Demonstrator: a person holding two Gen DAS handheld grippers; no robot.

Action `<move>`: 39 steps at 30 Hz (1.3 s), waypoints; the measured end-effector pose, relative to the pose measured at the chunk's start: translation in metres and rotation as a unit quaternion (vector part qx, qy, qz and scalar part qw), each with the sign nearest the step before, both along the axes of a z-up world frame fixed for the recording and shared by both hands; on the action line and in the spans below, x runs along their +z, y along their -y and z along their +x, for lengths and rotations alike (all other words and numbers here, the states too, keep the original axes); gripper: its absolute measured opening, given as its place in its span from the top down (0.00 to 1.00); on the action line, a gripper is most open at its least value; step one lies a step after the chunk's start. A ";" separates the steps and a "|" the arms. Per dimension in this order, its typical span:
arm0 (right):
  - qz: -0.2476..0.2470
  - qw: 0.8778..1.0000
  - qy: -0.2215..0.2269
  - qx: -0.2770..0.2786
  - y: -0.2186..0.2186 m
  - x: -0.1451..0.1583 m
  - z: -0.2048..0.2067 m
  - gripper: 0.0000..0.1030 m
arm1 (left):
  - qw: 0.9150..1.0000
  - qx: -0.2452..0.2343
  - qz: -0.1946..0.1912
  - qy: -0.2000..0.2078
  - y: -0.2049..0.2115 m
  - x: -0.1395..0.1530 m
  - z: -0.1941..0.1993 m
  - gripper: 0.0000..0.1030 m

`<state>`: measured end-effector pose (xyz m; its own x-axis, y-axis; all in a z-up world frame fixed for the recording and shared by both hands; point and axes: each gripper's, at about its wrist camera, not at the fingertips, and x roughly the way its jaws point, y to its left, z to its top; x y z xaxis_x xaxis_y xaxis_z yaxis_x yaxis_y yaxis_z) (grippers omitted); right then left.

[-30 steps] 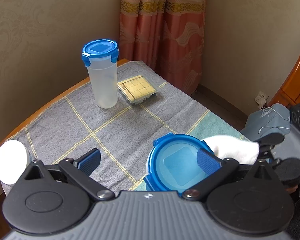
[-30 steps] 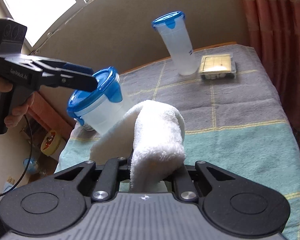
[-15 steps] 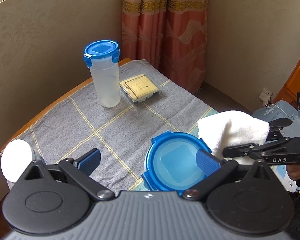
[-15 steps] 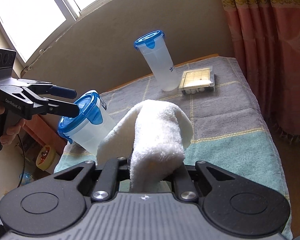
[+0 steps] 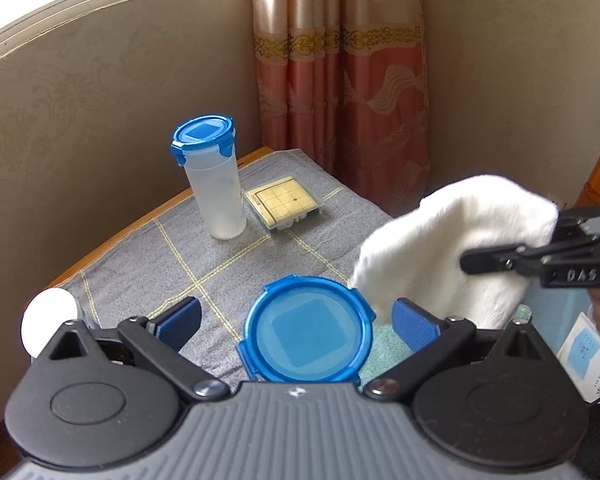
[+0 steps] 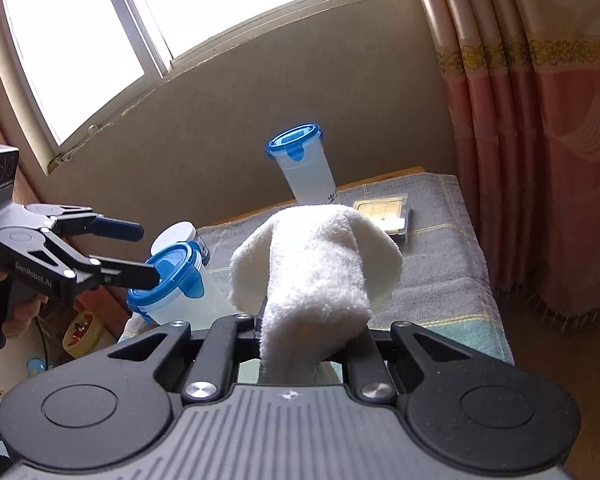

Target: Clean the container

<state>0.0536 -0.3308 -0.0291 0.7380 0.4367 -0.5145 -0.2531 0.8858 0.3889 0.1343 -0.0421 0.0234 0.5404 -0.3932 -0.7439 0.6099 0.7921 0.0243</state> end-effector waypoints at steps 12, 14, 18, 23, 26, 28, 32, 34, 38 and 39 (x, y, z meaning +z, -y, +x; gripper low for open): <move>0.013 1.000 -0.005 -0.012 0.015 -0.008 -0.002 0.83 | 0.997 0.059 0.042 -0.001 0.020 -0.018 -0.002 0.04; 0.016 1.000 -0.003 -0.010 0.015 -0.009 -0.001 0.83 | 0.996 0.078 0.048 -0.007 0.019 -0.019 -0.001 0.05; 0.021 1.000 0.001 -0.005 0.016 -0.009 -0.001 0.83 | 0.993 0.114 0.002 -0.031 0.011 -0.020 -0.002 0.04; 0.028 1.000 0.002 -0.005 0.016 -0.012 0.001 0.83 | 0.983 0.180 -0.035 -0.029 0.007 -0.023 -0.003 0.04; 0.030 1.000 0.001 -0.006 0.018 -0.013 0.000 0.83 | 0.976 0.210 -0.050 -0.027 0.006 -0.027 -0.004 0.04; 0.031 0.999 0.000 -0.006 0.019 -0.014 0.000 0.83 | 0.973 0.222 -0.054 -0.021 0.008 -0.027 -0.006 0.05; 0.034 0.999 -0.002 -0.007 0.021 -0.016 -0.001 0.82 | 0.973 0.224 -0.050 -0.017 0.011 -0.030 -0.005 0.11; 0.035 0.999 -0.003 -0.008 0.022 -0.017 -0.002 0.82 | 0.975 0.217 -0.043 -0.017 0.014 -0.031 -0.005 0.19; 0.038 0.999 -0.004 -0.009 0.024 -0.019 -0.003 0.81 | 0.978 0.206 -0.039 -0.016 0.014 -0.031 -0.004 0.19; 0.038 0.999 -0.004 -0.009 0.025 -0.019 -0.003 0.81 | 0.979 0.201 -0.039 -0.016 0.013 -0.031 -0.003 0.19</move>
